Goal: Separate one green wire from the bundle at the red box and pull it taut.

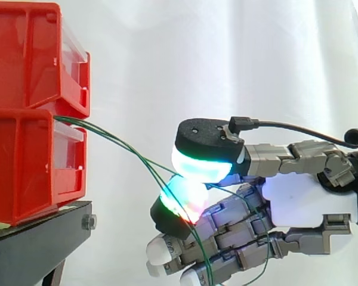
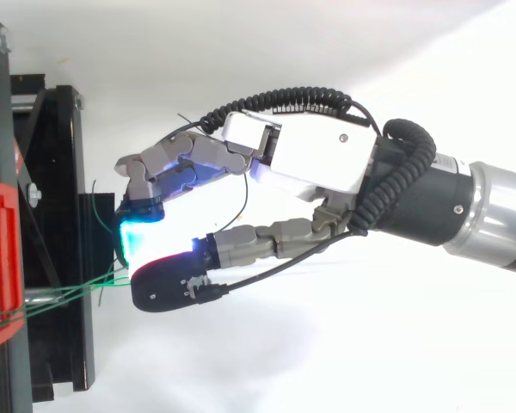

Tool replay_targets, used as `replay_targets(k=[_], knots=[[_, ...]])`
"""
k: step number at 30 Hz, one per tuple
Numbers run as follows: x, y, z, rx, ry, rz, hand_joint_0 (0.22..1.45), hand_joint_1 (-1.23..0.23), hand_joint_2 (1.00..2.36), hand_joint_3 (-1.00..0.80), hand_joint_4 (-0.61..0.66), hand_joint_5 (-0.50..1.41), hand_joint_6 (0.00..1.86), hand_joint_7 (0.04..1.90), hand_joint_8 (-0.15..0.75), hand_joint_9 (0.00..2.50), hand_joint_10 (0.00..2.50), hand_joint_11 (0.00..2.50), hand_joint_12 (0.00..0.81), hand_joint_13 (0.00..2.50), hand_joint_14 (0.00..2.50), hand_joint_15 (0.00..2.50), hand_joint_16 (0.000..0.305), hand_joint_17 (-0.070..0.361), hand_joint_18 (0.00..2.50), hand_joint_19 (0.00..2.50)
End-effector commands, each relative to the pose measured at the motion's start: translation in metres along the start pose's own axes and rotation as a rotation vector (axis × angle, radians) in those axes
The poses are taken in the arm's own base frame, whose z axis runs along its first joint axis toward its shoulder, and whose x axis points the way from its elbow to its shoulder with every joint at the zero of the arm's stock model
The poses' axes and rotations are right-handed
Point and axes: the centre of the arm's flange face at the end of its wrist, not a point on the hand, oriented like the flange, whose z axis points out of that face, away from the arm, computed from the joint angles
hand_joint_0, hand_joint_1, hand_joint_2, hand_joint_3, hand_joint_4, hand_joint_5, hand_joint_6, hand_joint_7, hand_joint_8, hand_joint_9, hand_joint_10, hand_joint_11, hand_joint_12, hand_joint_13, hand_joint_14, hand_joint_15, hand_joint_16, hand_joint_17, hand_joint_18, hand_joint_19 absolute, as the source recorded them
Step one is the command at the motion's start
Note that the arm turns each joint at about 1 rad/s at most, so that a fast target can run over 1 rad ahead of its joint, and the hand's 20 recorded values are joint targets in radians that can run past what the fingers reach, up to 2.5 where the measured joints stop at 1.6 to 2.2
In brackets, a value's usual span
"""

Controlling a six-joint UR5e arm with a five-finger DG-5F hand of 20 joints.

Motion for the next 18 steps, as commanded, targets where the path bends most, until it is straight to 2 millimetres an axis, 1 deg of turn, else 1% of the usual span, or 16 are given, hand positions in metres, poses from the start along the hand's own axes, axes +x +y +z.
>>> replay_targets(k=[1, 18], knots=[[0.0006, -0.0009, -0.0001, 0.001, 0.001, -0.001, 0.6, -0.75, 1.02, -0.07, 0.04, -0.15, 0.88, 1.27, 0.267, 0.68, 0.01, 0.35, 0.343, 0.38, 0.0, 0.08, 0.05, 0.113, 0.48, 0.22], [0.0003, -0.0005, -0.0005, 0.001, 0.001, -0.001, 0.6, -0.75, 1.02, -0.07, 0.04, -0.15, 0.88, 1.27, 0.272, 0.68, 0.01, 0.35, 0.344, 0.39, 0.0, 0.08, 0.05, 0.114, 0.48, 0.22]])
